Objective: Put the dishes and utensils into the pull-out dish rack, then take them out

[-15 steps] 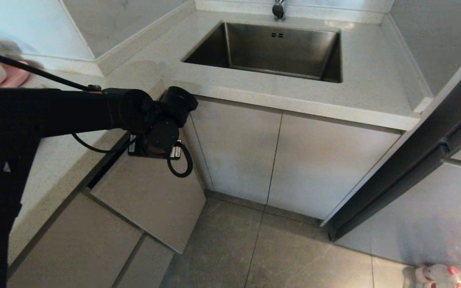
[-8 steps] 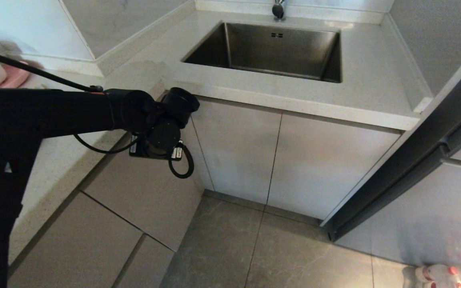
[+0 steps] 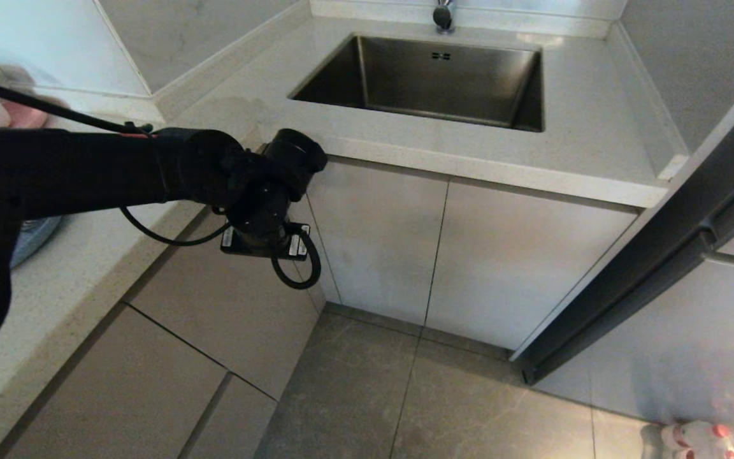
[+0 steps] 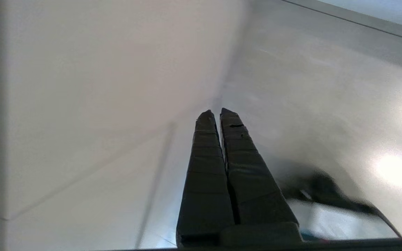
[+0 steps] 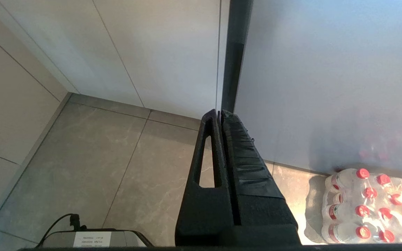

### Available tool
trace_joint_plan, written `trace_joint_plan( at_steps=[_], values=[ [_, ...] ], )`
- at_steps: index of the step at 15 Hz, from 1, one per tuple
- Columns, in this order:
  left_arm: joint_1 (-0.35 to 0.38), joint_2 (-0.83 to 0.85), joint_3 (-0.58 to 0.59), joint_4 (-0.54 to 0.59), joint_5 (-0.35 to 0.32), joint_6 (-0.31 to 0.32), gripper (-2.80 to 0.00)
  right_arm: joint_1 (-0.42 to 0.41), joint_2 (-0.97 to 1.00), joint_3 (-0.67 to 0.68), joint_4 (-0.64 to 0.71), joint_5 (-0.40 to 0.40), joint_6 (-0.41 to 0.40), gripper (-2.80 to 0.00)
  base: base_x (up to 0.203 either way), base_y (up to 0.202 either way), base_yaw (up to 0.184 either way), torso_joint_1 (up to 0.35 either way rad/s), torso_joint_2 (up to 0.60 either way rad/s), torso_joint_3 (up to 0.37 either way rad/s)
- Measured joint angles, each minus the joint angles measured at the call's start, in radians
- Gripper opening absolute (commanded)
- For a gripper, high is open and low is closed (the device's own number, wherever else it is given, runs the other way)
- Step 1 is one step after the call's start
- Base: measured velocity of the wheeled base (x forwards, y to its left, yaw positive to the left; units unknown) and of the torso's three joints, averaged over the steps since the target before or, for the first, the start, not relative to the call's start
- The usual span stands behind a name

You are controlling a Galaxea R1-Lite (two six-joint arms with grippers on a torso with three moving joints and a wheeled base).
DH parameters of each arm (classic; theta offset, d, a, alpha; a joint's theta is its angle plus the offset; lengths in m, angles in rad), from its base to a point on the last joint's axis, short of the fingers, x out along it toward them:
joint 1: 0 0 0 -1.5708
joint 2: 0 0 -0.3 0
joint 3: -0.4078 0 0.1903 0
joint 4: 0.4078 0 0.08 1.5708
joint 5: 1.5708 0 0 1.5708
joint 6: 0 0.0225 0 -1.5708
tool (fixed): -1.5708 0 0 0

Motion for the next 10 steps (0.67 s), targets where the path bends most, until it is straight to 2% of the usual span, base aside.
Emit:
trace_joint_plan(
  at_steps=[2,7,9,10],
  values=[
    [-0.007,-0.049,0.001,0.033,-0.128,0.003,-2.80,0.000,0.000,0.000,0.000,0.000,0.000,-2.80,0.000,0.000,0.000,0.000,0.00,0.000],
    [-0.009,-0.232,0.001,0.071,-0.516,0.005,-2.80,0.000,0.000,0.000,0.000,0.000,0.000,-2.80,0.000,0.000,0.000,0.000,0.00,0.000],
    [-0.009,-0.319,0.017,0.070,-0.600,0.006,-2.80,0.000,0.000,0.000,0.000,0.000,0.000,-2.80,0.000,0.000,0.000,0.000,0.00,0.000],
    [-0.009,-0.363,0.026,0.069,-0.613,0.005,-2.80,0.000,0.000,0.000,0.000,0.000,0.000,-2.80,0.000,0.000,0.000,0.000,0.00,0.000]
  ],
)
